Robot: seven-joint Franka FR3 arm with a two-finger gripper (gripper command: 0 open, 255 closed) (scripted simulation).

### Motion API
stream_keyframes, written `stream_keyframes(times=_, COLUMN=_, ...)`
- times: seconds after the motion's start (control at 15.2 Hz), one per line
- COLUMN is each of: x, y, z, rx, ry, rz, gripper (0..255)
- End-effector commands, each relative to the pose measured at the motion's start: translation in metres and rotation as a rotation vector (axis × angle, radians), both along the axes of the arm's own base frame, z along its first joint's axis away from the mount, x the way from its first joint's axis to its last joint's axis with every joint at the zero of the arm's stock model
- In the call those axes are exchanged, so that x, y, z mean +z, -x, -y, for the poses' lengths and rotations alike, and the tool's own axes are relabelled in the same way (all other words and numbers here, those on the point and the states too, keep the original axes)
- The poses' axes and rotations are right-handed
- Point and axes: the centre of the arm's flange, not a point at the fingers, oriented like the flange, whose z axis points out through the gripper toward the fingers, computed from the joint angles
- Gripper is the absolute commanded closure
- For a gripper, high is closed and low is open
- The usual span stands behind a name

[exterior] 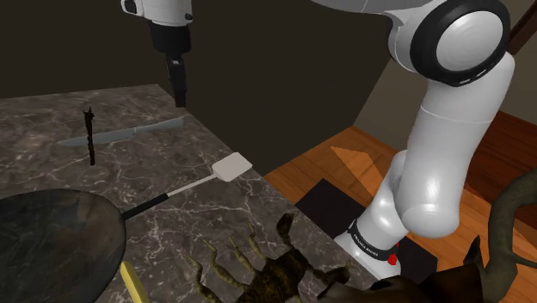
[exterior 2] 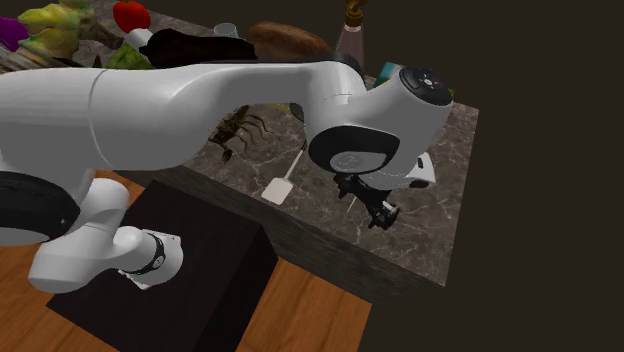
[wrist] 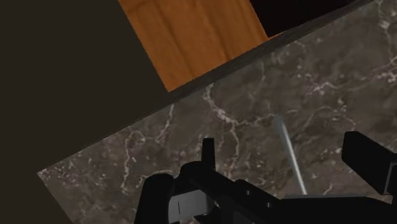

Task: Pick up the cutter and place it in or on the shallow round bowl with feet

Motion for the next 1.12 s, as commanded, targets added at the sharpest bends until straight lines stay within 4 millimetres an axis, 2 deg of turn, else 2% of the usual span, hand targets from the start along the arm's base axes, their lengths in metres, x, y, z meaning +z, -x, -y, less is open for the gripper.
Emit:
stream_keyframes(times=0.0, x=-0.005, y=-0.002, z=-0.025, rx=0.076, ry=-0.007, rz=-0.007, gripper=0)
stream_keyframes(times=0.4, x=-0.017, y=0.007, z=-0.102, rx=0.296, ry=-0.027, rz=-0.027, gripper=0)
stream_keyframes(times=0.46, x=-0.017, y=0.007, z=-0.103, rx=0.300, ry=-0.027, rz=-0.028, gripper=0)
stream_keyframes(times=0.92, x=-0.057, y=0.010, z=-0.100, rx=0.300, ry=-0.027, rz=-0.028, gripper=0)
stream_keyframes(times=1.06, x=-0.057, y=0.010, z=-0.100, rx=0.300, ry=-0.027, rz=-0.028, gripper=0)
